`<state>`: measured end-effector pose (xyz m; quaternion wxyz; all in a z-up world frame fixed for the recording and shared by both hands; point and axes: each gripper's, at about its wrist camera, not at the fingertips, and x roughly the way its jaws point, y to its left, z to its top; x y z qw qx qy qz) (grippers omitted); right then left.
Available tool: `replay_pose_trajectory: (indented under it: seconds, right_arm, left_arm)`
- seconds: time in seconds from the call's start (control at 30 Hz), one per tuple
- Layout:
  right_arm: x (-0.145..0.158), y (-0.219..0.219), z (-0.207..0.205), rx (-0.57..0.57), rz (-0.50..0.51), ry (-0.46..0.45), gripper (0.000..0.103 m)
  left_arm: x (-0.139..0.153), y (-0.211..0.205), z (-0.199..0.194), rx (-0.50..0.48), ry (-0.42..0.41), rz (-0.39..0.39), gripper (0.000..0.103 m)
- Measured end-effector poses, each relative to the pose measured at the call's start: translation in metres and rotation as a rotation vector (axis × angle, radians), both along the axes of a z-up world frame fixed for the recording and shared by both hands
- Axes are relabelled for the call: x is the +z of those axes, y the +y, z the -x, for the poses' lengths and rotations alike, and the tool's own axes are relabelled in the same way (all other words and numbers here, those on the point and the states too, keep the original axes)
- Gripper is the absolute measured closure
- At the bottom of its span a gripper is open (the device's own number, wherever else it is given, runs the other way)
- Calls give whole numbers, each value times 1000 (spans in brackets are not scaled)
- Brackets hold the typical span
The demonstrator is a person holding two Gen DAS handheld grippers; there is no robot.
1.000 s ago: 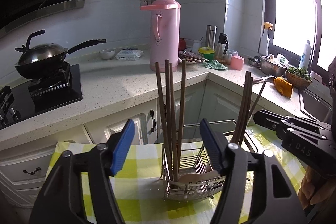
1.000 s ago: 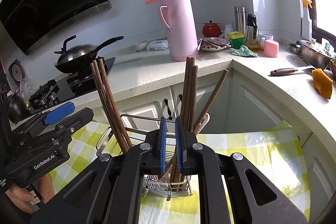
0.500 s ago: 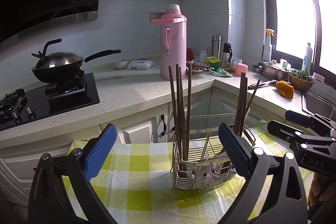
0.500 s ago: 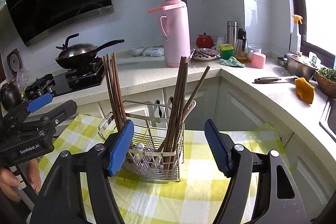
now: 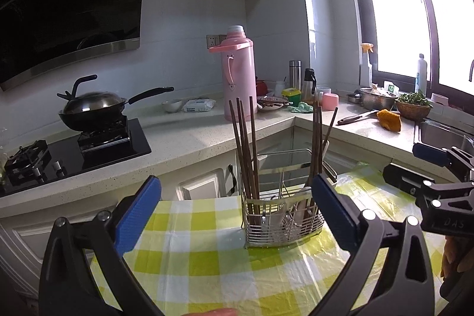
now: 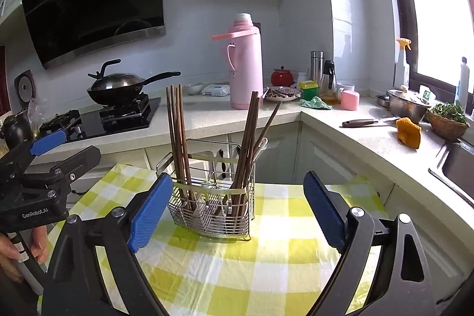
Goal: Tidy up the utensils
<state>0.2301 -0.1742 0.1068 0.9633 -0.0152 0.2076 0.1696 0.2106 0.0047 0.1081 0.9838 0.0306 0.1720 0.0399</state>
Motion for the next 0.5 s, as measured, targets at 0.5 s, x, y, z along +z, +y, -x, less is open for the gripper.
replay_pose_trajectory:
  seconds: [0.5]
  right_arm:
    - [-15, -18, 25, 27, 4, 31, 18]
  left_arm:
    - [-21, 7, 29, -27, 63, 46, 5]
